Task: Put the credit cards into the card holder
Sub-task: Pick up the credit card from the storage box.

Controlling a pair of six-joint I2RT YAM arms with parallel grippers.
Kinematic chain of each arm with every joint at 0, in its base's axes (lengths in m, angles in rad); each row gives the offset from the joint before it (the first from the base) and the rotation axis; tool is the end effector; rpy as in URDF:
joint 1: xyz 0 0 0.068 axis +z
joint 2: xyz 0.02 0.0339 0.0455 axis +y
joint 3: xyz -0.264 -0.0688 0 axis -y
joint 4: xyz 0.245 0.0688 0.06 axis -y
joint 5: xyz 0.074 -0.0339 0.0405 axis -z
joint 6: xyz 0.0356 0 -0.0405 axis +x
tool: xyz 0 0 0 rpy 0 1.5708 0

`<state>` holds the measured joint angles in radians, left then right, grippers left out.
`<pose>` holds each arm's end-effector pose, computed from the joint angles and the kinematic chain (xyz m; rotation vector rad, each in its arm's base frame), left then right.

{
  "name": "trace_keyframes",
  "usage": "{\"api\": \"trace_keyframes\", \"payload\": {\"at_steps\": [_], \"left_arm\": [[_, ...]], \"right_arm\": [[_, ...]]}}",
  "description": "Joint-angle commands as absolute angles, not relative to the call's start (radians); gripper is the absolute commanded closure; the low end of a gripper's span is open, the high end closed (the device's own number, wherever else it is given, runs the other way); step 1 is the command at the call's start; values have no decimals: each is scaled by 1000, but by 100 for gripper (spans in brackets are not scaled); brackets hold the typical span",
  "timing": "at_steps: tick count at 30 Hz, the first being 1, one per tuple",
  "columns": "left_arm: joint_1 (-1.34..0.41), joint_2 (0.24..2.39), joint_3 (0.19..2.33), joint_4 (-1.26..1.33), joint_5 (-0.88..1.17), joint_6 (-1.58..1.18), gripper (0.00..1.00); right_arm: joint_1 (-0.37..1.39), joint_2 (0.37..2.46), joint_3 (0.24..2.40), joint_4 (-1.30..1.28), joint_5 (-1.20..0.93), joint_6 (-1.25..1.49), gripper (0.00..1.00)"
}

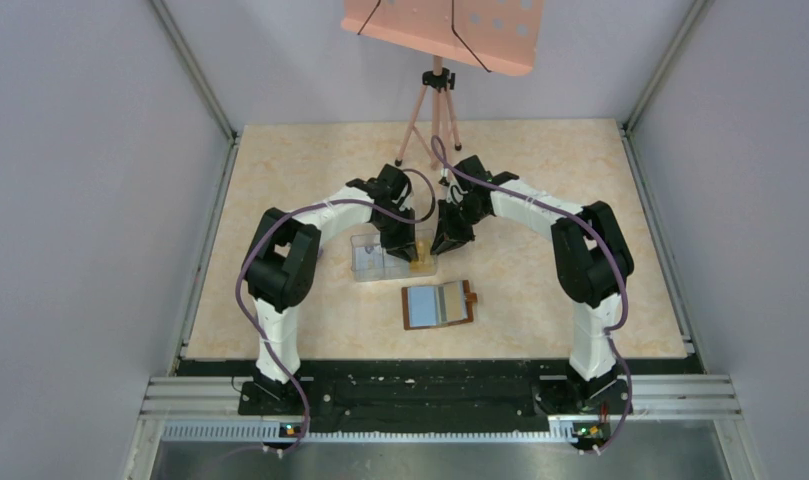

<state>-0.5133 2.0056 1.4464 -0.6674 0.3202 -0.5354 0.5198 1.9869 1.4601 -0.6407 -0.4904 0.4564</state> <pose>0.3491 -0.2097 0.1724 0.0499 2.9312 -0.6647 0.3475 0.2182 0.1867 -0.2383 2.8707 0.9116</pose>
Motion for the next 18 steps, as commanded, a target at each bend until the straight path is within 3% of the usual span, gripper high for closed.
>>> {"api": "trace_keyframes", "payload": {"at_steps": [1,7,18], "left_arm": [[-512,1997,1490,-683,244,-530,69],[-516,2005,1489,-685,243,-520,68],[-547,2037,1546,-656,344,-514,100]], "right_arm": [[535,1966,1457,-637,-529,448,100],[535,1968,1458,-637,-530,448,100],[534,1966,1448,-637,-532,445,100]]}}
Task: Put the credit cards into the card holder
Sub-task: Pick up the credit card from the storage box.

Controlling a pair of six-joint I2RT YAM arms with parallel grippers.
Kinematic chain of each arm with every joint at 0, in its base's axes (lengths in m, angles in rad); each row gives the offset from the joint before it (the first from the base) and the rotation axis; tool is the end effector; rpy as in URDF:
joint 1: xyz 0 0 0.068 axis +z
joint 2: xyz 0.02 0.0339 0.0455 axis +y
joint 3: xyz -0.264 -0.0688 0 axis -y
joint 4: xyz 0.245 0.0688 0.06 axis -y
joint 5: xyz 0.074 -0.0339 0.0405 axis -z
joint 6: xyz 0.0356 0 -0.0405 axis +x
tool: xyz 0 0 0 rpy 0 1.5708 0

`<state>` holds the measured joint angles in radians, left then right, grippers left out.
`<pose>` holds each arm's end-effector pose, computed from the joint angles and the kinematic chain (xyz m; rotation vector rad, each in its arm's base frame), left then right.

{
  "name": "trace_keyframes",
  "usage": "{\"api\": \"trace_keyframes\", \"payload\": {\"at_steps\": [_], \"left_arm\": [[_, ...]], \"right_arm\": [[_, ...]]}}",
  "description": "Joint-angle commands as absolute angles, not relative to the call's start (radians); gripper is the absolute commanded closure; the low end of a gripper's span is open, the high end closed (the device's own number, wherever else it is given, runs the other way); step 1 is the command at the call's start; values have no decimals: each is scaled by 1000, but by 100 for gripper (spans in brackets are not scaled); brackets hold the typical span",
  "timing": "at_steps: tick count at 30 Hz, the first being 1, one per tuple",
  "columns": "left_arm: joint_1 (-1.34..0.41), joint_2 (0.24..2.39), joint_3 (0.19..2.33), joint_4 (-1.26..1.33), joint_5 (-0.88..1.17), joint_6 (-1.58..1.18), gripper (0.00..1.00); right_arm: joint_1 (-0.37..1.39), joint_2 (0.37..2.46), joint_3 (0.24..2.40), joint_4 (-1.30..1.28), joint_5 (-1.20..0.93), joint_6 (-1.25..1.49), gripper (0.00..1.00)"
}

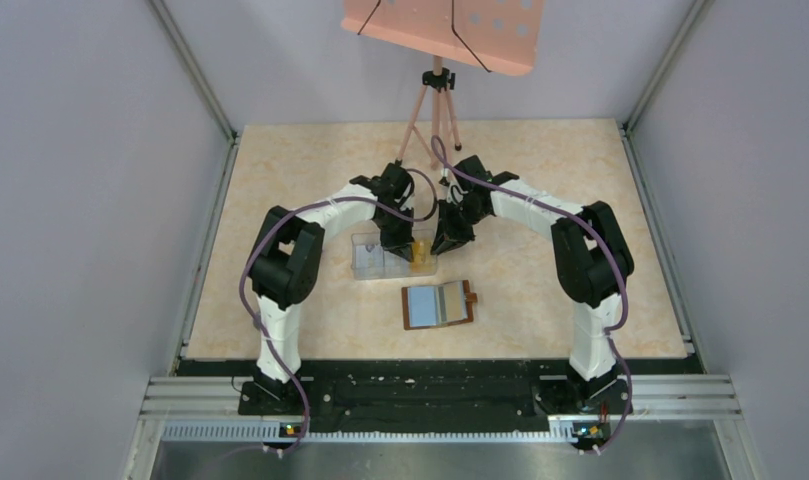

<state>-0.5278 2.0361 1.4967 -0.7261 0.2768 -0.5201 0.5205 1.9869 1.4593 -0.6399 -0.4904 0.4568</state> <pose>0.3511 -0.2159 0.1718 0.0748 2.9590 -0.5847 0.3473 0.2184 0.1865 -0.2387 2.8710 0.9118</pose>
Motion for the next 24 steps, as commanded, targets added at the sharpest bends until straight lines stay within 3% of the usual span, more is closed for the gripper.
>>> {"api": "trace_keyframes", "payload": {"at_steps": [1,7,8,11,17,24], "left_arm": [[-549,2034,1553,-658,347,-514,100],[-565,1998,1602,-700,306,-501,100],[-568,1995,1610,-712,292,-499,100],[-574,1993,1638,-749,249,-484,100],[-584,2019,1659,-786,219,-467,80],[-602,2085,1725,-865,207,-432,75]], "right_arm": [[534,1967,1450,-637,-532,446,100],[534,1966,1450,-637,-532,446,100],[534,1963,1450,-517,-534,446,100],[534,1964,1449,-636,-534,445,100],[534,1965,1446,-637,-536,444,100],[535,1962,1442,-637,-537,443,100]]}}
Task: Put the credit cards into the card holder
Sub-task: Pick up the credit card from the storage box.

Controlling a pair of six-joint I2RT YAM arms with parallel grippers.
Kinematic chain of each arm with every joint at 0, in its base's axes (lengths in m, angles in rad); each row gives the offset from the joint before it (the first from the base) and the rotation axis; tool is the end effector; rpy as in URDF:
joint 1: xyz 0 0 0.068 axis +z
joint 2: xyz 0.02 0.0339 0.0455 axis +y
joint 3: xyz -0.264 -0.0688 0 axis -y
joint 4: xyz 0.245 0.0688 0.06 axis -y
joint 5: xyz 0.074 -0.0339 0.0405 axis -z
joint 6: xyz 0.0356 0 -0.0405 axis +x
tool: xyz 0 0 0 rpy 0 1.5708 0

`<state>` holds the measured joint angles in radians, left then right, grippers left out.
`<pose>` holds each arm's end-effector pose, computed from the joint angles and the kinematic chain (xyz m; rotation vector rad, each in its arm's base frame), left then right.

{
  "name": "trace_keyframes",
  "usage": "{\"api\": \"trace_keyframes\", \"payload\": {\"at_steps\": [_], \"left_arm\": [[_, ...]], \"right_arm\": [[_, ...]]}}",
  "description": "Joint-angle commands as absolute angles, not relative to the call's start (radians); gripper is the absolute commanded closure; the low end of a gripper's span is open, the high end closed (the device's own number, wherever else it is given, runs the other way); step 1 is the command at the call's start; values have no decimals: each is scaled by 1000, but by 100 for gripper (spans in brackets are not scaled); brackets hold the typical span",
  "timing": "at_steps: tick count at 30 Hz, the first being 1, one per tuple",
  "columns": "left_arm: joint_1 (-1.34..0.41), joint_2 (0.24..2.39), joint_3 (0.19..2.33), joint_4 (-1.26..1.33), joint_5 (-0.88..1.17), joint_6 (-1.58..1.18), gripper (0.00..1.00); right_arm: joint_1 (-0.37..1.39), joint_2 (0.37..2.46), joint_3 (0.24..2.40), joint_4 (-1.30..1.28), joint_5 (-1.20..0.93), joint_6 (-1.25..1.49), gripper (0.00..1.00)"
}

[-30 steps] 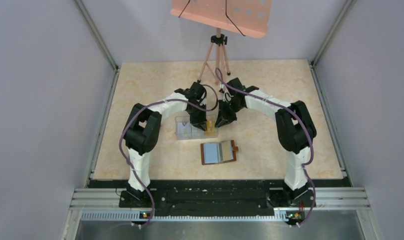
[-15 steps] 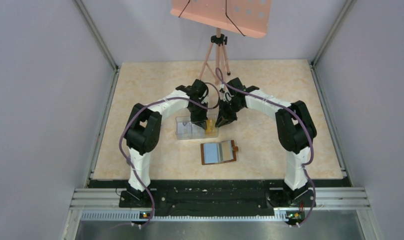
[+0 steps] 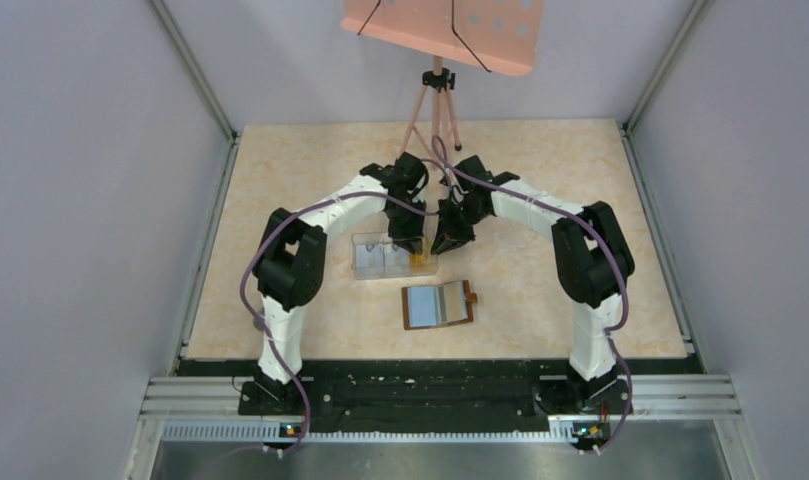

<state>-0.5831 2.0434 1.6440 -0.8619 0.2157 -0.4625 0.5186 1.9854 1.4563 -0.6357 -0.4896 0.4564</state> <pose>0.3484 -0.2389 0.2050 0.2266 2.9304 -0.5046 0.3476 0.2176 0.1864 -0.2370 2.8676 0.9113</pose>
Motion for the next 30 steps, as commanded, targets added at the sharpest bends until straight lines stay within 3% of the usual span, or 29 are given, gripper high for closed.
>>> {"api": "trace_keyframes", "payload": {"at_steps": [1,30], "left_arm": [[-604,2098,1743,-882,196,-422,75],[-678,2282,1986,-1135,42,-281,75]], "right_arm": [[534,1960,1443,-636,-538,442,100],[534,1955,1451,-657,-541,435,100]]}}
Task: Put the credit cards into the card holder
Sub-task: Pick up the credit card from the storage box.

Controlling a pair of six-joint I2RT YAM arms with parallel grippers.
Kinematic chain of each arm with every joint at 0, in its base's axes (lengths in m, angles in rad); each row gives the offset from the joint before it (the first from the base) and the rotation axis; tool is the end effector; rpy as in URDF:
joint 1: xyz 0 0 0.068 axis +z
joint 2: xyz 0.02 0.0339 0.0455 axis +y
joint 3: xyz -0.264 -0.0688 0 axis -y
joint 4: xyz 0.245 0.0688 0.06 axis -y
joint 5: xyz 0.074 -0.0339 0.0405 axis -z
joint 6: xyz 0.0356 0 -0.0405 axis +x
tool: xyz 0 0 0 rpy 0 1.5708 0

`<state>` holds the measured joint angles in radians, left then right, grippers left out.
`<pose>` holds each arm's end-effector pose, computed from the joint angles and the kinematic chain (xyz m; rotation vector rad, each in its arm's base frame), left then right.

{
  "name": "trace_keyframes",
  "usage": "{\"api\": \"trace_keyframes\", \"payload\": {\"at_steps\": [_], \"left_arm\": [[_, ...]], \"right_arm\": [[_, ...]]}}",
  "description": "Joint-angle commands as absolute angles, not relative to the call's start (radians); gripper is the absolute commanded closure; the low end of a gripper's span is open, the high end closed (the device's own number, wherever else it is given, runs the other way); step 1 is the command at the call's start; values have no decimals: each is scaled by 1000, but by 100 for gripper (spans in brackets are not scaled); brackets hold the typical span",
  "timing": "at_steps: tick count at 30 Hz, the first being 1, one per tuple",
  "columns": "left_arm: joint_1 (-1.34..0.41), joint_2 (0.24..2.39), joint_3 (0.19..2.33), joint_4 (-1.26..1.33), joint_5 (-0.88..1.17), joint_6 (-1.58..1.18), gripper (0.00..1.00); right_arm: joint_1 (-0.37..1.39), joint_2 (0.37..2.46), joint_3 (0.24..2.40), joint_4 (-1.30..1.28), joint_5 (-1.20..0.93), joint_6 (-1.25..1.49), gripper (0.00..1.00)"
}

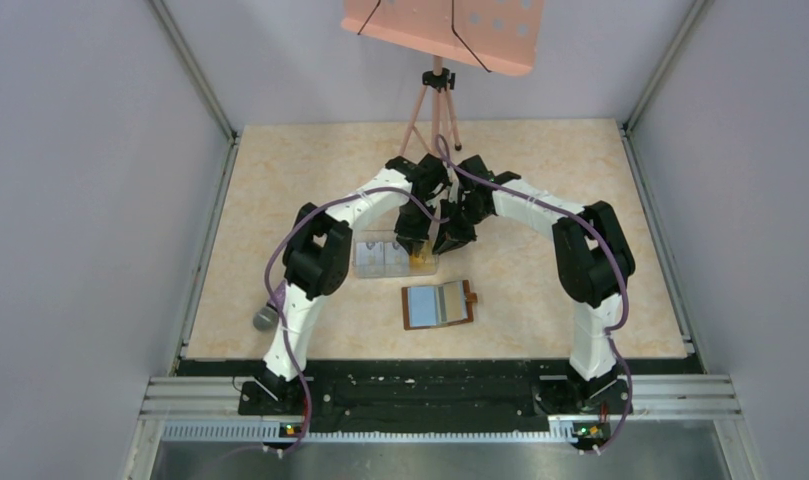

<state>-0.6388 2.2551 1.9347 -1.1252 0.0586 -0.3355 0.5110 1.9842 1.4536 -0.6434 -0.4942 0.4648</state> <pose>0.3616 -0.2712 0.1892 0.4669 3.0179 -0.1687 0.3480 0.2145 0.1859 -0.2128 2.8796 0.9143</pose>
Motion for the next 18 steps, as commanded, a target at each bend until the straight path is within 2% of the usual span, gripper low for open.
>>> {"api": "trace_keyframes", "payload": {"at_steps": [1,4,10,18], "left_arm": [[-679,2281,1990,-1141,36,-281,75],[-683,2263,1990,-1144,27,-281,77],[-683,2226,1989,-1140,41,-292,94],[-681,2175,1989,-1124,66,-307,100]], "right_arm": [[535,1954,1450,-657,-541,436,100],[534,1952,1454,-656,-543,435,100],[534,1942,1470,-664,-546,437,100],[535,1926,1491,-680,-551,436,100]]}}
